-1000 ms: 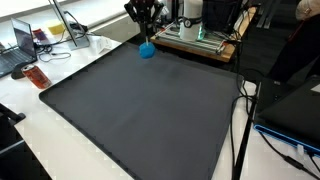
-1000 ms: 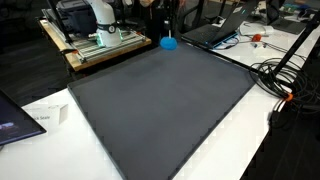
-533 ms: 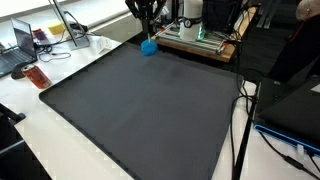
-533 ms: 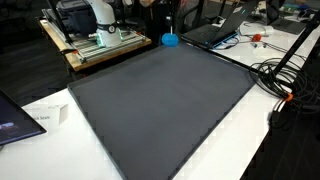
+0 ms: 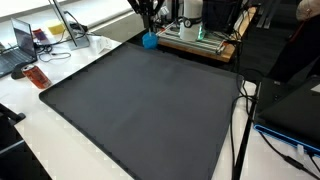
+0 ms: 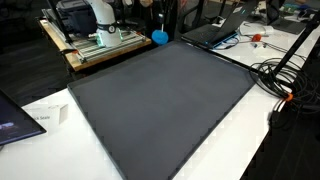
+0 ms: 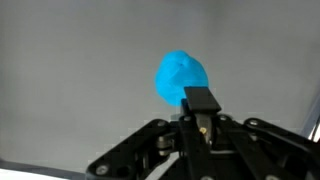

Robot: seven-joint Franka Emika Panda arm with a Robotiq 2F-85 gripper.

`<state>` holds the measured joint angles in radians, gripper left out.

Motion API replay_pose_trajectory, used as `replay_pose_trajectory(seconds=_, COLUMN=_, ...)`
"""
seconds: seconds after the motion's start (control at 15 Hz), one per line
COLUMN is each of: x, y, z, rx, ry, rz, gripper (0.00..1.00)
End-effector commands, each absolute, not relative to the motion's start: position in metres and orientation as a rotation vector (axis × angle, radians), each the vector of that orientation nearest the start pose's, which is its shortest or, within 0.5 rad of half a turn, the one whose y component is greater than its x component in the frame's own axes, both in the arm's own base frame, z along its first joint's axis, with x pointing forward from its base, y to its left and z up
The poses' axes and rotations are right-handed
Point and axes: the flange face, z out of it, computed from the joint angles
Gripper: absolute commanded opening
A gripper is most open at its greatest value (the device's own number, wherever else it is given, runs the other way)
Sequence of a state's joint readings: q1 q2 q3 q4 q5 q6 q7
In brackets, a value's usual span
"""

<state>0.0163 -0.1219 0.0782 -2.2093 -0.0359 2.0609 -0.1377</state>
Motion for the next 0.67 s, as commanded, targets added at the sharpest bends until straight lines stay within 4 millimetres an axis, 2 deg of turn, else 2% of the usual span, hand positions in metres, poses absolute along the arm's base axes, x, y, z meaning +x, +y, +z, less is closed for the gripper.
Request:
replay_pose_trajectory(seconds=0.0, x=0.515, y=0.045, z=0.436, rx=-3.177, ry=-0.416, rz=0.056, gripper=0.03)
replay_pose_trajectory(seconds=0.07, x=0.518, y=0.043, z=0.434, rx=-3.209, ry=-0.382, rz=0.053, gripper=0.03)
replay_pose_trajectory(seconds=0.27, x=0.525, y=0.044, z=0.433, rx=-3.145, ry=-0.441, rz=0.005, gripper=0.03)
replay_pose_trajectory(seconds=0.33, x=0.528, y=0.042, z=0.431, rx=-3.184, ry=-0.401, rz=0.031, gripper=0.03)
replay_pose_trajectory(seconds=0.47, x=0.532, y=0.043, z=0.432, rx=-3.124, ry=-0.431, rz=-0.027, gripper=0.03)
replay_pose_trajectory(seconds=0.53, x=0.535, y=0.037, z=0.427, rx=-3.228, ry=-0.347, rz=0.028, gripper=0.03)
replay_pose_trajectory(seconds=0.6, x=0.536, y=0.042, z=0.437, rx=-3.064, ry=-0.463, rz=-0.123, gripper=0.03)
